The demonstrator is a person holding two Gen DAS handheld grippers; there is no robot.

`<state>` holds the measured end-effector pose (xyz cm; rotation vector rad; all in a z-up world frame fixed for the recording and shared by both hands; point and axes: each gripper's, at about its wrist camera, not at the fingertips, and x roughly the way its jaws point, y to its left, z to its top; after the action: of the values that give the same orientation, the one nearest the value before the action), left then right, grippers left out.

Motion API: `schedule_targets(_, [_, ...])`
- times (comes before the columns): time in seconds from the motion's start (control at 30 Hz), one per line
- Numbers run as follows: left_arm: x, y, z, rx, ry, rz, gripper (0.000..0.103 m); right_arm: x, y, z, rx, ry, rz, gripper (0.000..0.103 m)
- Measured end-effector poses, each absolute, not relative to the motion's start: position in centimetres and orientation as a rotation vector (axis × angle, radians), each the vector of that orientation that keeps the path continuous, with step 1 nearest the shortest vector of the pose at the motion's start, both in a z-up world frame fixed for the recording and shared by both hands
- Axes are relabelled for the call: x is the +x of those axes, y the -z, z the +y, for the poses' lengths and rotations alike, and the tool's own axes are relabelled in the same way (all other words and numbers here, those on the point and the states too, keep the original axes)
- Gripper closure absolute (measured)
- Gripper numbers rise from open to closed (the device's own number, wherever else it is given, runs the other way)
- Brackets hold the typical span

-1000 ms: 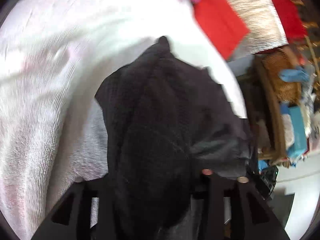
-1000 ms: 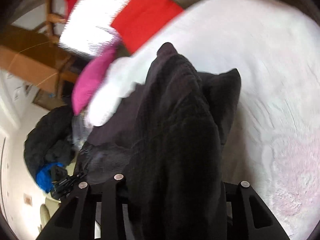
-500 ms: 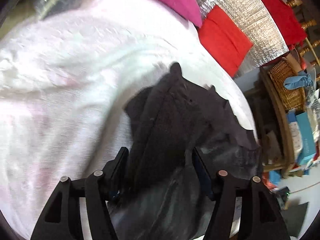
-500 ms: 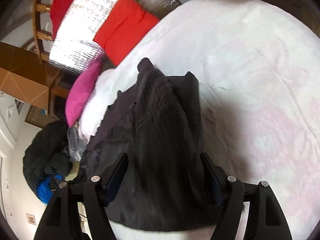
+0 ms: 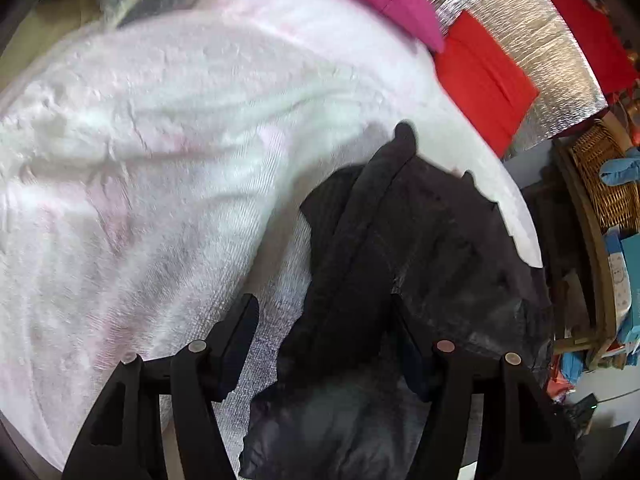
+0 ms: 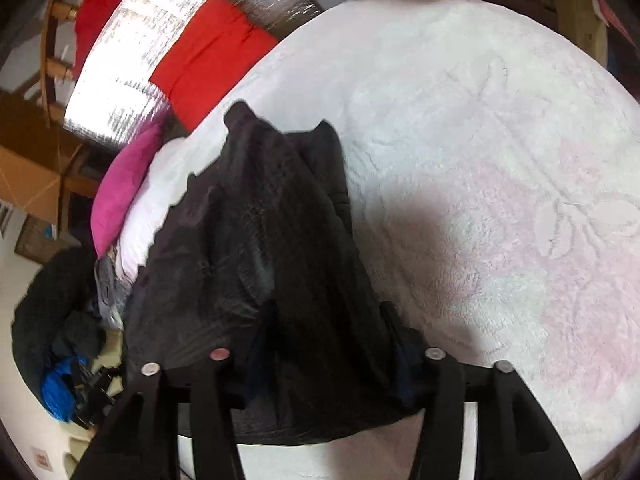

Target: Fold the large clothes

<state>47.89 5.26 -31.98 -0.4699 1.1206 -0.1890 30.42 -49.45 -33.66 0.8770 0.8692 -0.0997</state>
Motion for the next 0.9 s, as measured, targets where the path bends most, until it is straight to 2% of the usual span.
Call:
schedule_targets(0.07, [47.3, 30.0, 4.9, -0.423, 0.185, 1.05, 0.035, 30.5, 32.3, -49.5, 0.881, 0.118, 0.829, 0.036])
schedule_targets(0.1, [47.1, 28.9, 4.6, -0.395, 0.182, 1.001, 0.032, 30.6, 31.1, -49.7, 0.869, 0.125, 0.784, 0.026])
schedule_targets(0.13, [46.9, 28.4, 4.4, -0.383, 0.182, 0.978, 0.024, 30.7, 30.2, -49.8, 0.855, 0.131, 0.748, 0.022])
schedule_targets(0.17, [47.0, 27.9, 4.1, -0.369, 0.178, 0.949, 0.02, 31.2, 29.1, -49.8, 0.834, 0.138, 0.703, 0.019])
schedule_targets(0.27, [48.1, 28.1, 2.7, -0.333, 0.136, 0.936, 0.02, 33.3, 27.6, -49.1, 0.788, 0.124, 0.634, 0.019])
schedule_targets(0.33, [49.4, 29.3, 1.3, -0.265, 0.079, 0.978, 0.02, 35.2, 27.3, -47.8, 0.739, 0.087, 0.614, 0.026])
schedule_targets(0.37, [49.9, 30.0, 0.9, -0.228, 0.042, 1.006, 0.02, 36.3, 27.2, -47.0, 0.701, 0.076, 0.621, 0.041])
schedule_targets(0.4, [50.3, 30.6, 0.4, -0.206, 0.026, 1.019, 0.02, 37.6, 27.4, -46.1, 0.664, 0.07, 0.646, 0.049])
schedule_targets(0.6, [50.3, 31.4, -1.2, -0.077, 0.008, 1.021, 0.02, 43.6, 32.2, -45.7, 0.664, 0.171, 0.836, 0.053])
schedule_targets(0.9, [47.5, 29.0, -3.1, 0.053, -0.003, 0.886, 0.02, 39.7, 28.7, -43.5, 0.6, 0.124, 0.773, 0.053])
